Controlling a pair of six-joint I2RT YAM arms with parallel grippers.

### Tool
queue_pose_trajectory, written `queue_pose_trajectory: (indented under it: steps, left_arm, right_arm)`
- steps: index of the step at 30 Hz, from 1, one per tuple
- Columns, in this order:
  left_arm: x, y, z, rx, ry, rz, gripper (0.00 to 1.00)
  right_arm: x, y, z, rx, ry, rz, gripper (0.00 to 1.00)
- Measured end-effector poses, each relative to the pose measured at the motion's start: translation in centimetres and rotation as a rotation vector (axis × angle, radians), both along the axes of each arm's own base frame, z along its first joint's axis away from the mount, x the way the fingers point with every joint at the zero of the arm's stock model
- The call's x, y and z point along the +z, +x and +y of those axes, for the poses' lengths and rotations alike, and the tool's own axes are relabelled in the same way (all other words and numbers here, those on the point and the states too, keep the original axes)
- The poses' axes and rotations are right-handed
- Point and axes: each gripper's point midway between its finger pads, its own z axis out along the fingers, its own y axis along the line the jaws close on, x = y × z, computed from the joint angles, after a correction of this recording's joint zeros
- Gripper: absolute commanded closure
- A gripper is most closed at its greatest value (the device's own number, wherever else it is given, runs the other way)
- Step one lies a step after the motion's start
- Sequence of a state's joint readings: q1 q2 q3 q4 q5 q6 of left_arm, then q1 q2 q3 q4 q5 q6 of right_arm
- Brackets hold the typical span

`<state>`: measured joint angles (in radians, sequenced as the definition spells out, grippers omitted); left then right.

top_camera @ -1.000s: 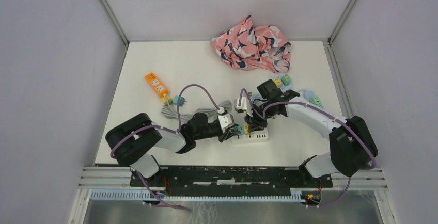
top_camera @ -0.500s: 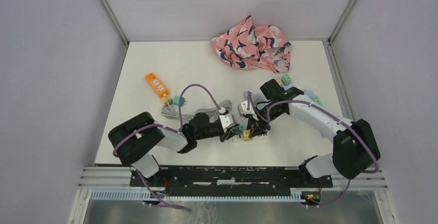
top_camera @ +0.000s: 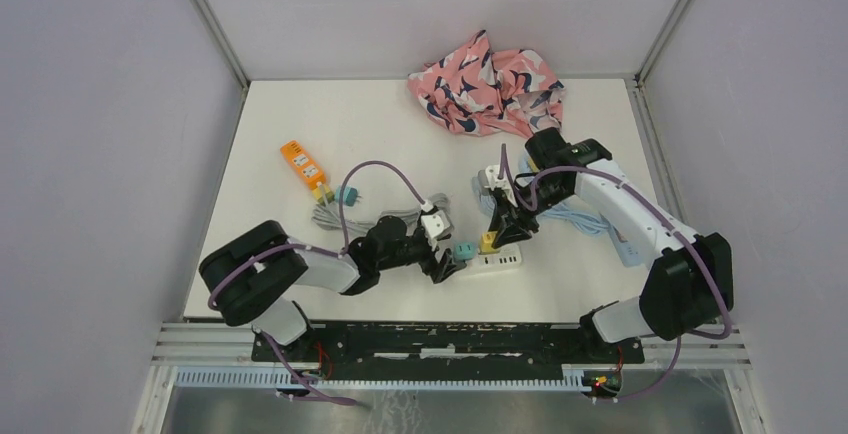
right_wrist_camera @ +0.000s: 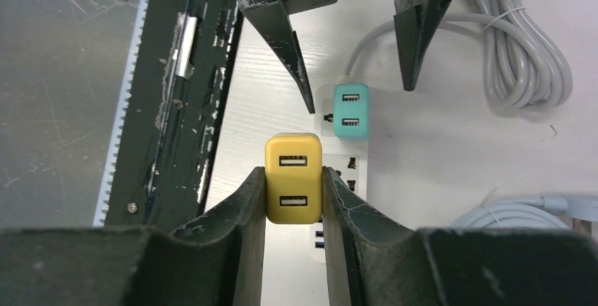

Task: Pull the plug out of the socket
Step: Remove the plug from the socket, then place the plug at the center of the board.

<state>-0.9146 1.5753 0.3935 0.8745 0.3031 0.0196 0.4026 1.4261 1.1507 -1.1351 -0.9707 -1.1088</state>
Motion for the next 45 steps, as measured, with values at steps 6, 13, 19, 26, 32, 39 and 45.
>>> queue_pose_trajectory:
  steps: [6,13,19,26,32,39,45]
  left_arm:
    - [3.0,0.3,0.6,0.061,-0.055,0.02,0.04]
    - [7.3,0.2,1.5,0.11,-0.155,0.014,0.01]
    - [9.9,-0.1,2.0,0.14,-0.236,0.039,0.01]
    - [11.0,-0.5,1.9,0.166,-0.28,0.146,0.01]
    - [12.2,-0.8,1.8,0.175,-0.318,0.198,0.01]
    - [12.9,-1.0,2.0,0.178,-0.34,0.211,0.01]
    - [13.7,-0.7,2.4,0.211,-0.371,0.213,0.01]
  right_arm:
    - [0.7,-0.6,0.1,0.011,0.013,0.074,0.99]
    - [0.9,-1.0,0.1,-0.003,0.014,0.115,0.98]
    - [1.2,-0.8,0.1,-0.032,0.025,0.144,0.98]
    - [1.4,-0.8,0.1,-0.05,0.038,0.165,0.97]
    - [1.8,-0.7,0.2,-0.065,0.059,0.186,0.97]
    - [2.4,-0.4,0.7,-0.1,0.088,0.231,0.97]
    - [2.5,0.2,1.2,-0.137,0.101,0.282,0.96]
